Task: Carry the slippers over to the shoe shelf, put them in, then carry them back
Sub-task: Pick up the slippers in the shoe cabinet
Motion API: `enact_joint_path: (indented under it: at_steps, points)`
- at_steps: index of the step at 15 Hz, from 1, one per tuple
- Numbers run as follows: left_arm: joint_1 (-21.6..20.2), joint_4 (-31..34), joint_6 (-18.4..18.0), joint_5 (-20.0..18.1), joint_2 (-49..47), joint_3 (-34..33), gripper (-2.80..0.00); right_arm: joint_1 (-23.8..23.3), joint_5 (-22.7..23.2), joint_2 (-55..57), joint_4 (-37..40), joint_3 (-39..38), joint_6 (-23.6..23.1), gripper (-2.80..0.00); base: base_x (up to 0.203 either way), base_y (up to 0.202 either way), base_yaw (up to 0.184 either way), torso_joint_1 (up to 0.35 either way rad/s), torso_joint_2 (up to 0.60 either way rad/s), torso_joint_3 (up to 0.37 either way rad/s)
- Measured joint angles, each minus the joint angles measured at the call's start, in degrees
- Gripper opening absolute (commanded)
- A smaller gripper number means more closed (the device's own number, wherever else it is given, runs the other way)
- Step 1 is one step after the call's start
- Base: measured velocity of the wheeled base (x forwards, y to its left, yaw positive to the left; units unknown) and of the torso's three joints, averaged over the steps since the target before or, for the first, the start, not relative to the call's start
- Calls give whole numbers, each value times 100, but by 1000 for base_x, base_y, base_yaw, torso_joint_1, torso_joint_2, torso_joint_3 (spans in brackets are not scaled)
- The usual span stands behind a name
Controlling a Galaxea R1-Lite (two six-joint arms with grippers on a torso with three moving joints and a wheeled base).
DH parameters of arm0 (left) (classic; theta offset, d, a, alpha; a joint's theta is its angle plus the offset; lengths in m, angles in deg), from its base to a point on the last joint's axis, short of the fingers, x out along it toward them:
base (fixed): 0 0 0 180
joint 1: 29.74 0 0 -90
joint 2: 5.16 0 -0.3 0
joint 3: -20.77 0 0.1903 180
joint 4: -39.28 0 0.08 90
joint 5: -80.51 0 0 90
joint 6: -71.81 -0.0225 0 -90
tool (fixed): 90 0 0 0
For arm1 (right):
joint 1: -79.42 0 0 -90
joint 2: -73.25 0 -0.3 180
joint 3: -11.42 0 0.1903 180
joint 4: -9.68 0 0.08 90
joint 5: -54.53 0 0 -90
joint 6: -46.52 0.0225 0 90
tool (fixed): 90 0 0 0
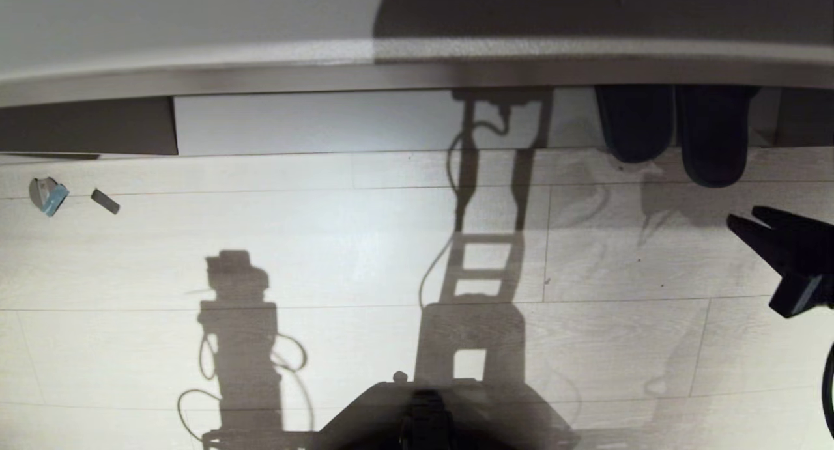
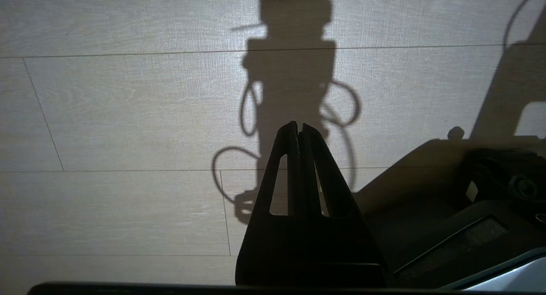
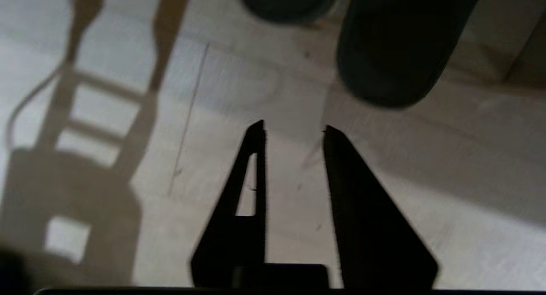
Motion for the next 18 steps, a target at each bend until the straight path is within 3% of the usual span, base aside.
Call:
enact_joint_path:
  at_steps: [6,13,18]
  points:
    - [0,26,-137,-11,0,0,-280,328,-502,1266,-2340,536,40,0,0,0,0,0,0,0]
    - [0,28,-156,-13,0,0,-280,399,-939,2082,-2697,1309,76,0,0,0,0,0,0,0]
    - [0,39,-165,-8,0,0,-280,602,-1330,2826,-3695,1887,158,0,0,0,0,0,0,0]
